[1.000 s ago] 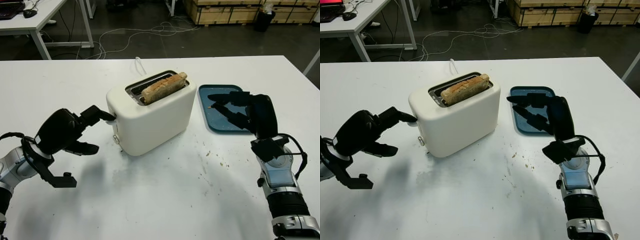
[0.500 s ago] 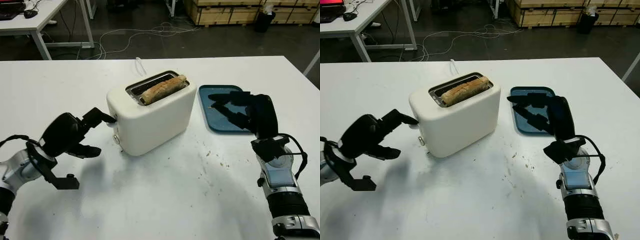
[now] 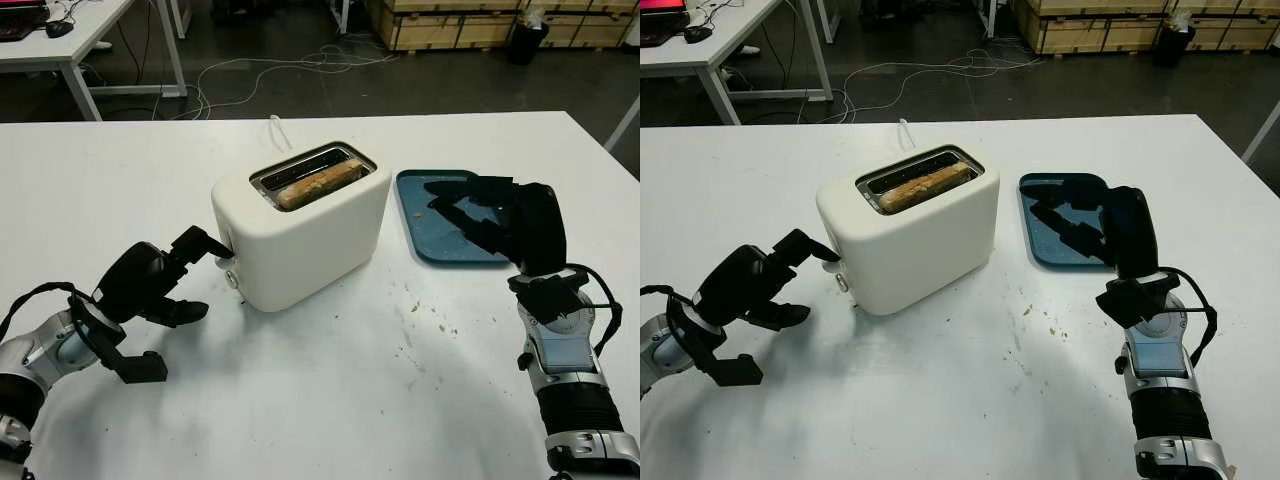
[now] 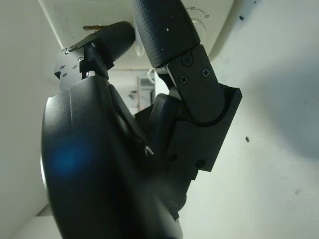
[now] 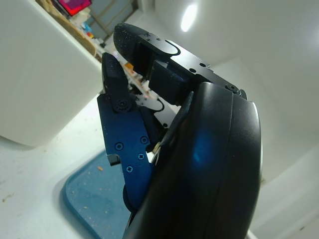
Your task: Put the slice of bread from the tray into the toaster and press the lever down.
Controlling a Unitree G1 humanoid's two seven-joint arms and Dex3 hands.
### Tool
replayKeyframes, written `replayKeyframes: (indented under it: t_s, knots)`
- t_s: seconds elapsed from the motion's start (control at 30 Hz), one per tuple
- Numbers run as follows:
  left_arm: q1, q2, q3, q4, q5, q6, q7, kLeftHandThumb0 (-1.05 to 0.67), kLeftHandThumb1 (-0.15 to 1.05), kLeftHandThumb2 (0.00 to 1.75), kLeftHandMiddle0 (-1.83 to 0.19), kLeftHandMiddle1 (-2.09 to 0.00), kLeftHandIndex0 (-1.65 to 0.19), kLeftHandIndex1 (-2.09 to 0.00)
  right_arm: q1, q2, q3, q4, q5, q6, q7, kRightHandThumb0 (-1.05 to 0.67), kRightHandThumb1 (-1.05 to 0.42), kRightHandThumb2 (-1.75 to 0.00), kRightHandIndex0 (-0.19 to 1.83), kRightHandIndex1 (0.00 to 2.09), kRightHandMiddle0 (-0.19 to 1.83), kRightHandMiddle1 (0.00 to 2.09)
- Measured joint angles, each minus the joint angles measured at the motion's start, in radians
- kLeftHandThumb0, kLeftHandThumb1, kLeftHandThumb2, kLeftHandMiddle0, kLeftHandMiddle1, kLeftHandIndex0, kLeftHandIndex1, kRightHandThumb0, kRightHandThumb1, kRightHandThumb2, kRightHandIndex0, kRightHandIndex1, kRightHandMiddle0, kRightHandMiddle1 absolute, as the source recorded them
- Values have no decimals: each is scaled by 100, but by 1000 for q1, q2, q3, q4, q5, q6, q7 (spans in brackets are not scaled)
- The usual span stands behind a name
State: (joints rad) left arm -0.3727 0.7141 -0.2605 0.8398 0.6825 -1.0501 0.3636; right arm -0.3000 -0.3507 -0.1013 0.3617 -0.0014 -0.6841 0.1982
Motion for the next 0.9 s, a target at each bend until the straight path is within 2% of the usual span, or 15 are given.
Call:
replayKeyframes:
  t_s: [0.33, 0.43, 0.5, 0.57, 0.73, 0.9]
  knots:
    - [-21, -9, -42, 61, -14, 3, 19, -105, 92, 81, -143, -174, -14, -173, 0, 0, -3, -4, 0, 0, 9, -27, -92, -3, 87, 87, 116, 5]
    - [-21, -14, -56, 71, -16, 13, 18, -105, 92, 80, -142, -163, -19, -170, 0, 0, -3, -5, 0, 0, 9, -27, -92, -3, 87, 87, 116, 5]
    - [-15, -18, -71, 84, -20, 13, 17, -105, 92, 75, -138, -144, -29, -158, 0, -2, -3, -9, -2, 1, 9, -27, -92, -2, 87, 87, 116, 5]
    - [-11, -28, -77, 93, -36, 13, 16, -105, 92, 73, -135, -134, -33, -152, 0, -3, -3, -13, -3, 2, 10, -26, -92, -2, 87, 87, 116, 5]
    - [-11, -25, -92, 97, -44, 13, 16, -105, 92, 72, -138, -135, -34, -148, 0, -7, -3, -13, -3, 2, 17, -28, -92, -1, 87, 86, 116, 5]
    - [-13, -21, -105, 97, -50, 13, 15, -105, 92, 71, -151, -140, -42, -144, 0, -7, -3, -13, -11, 2, 16, -28, -92, -1, 88, 84, 116, 5]
